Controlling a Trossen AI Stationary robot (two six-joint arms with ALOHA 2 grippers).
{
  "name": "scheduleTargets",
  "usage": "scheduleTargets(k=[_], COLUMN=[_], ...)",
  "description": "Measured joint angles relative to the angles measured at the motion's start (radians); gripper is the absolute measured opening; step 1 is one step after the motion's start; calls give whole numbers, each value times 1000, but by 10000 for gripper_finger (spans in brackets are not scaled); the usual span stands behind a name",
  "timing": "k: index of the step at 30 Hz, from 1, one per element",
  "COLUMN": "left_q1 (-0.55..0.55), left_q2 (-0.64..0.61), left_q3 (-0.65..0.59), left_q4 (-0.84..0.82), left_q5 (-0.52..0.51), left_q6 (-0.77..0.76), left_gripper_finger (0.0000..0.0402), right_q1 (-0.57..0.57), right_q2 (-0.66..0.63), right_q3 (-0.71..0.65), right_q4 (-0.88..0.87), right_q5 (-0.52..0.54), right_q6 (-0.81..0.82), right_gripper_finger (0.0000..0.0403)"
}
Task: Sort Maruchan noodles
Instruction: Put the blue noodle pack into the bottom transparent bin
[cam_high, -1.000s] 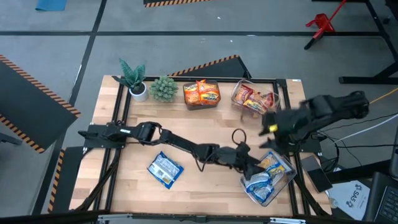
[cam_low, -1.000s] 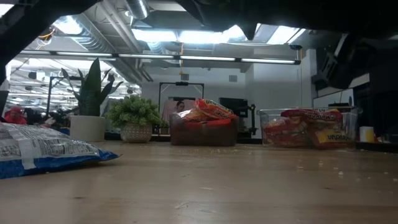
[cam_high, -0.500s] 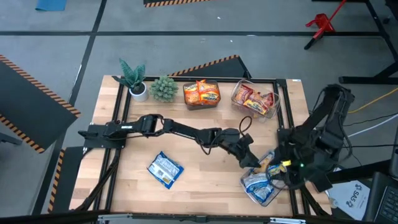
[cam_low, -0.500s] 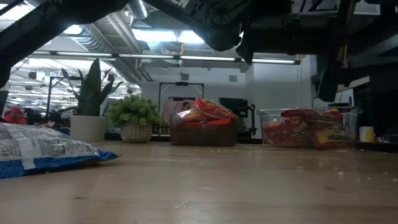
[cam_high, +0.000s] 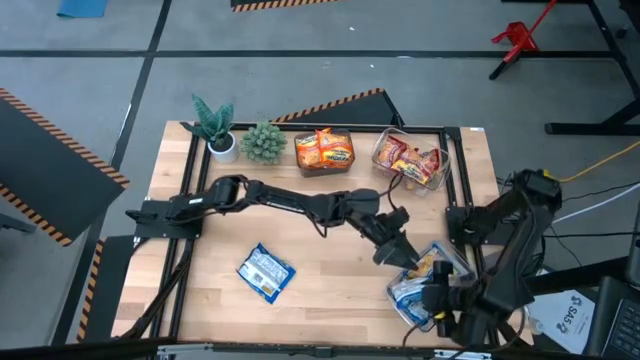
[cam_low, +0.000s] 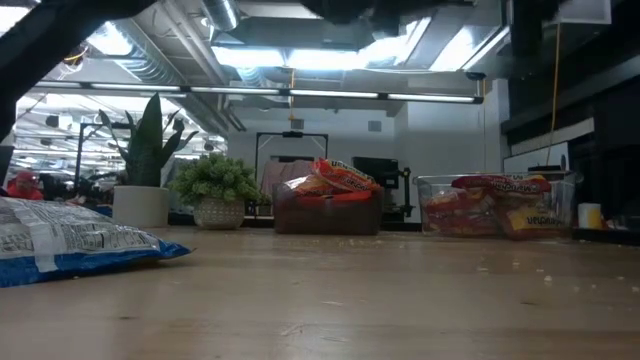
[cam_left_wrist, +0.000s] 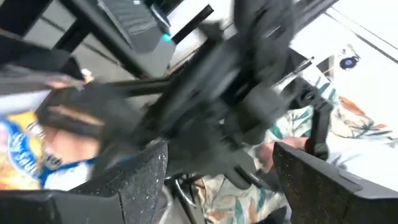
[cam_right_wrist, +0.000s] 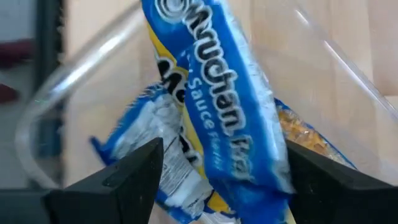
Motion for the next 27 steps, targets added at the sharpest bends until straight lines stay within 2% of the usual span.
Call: scheduleTargets(k=[5, 10, 12, 14, 20, 21, 25, 27], left_q1=[-9, -35, -44, -50, -50, -49, -45, -45], left_q2=[-77, -103, -115, -129, -141, -146, -158, -158], left_q3=[0, -3, -2, 0, -1, -1, 0, 0], left_q4=[-28, -46, -38, -37, -50, -47, -43, -45], left_q5=[-19, -17, -15, -11, -12, -13, -3, 1], left_q6=[29, 21, 14, 14, 15, 16, 16, 16], left_gripper_finger=[286, 286, 286, 286, 286, 286, 286, 286], right_q1=[-19, -47, -57, -64, -62, -62, -62, -62], right_q2=[69, 70, 70, 70, 67, 64, 40, 21], right_q3=[2, 2, 4, 14, 69, 82, 143, 178], right_q4=[-8, -15, -15, -18, -65, -86, -174, -193], right_q5=[-2, -5, -24, -47, -108, -122, -135, -160], right_q6=[24, 60, 61, 56, 53, 51, 57, 55], right_gripper_finger=[282, 270, 243, 199, 27, 16, 25, 17])
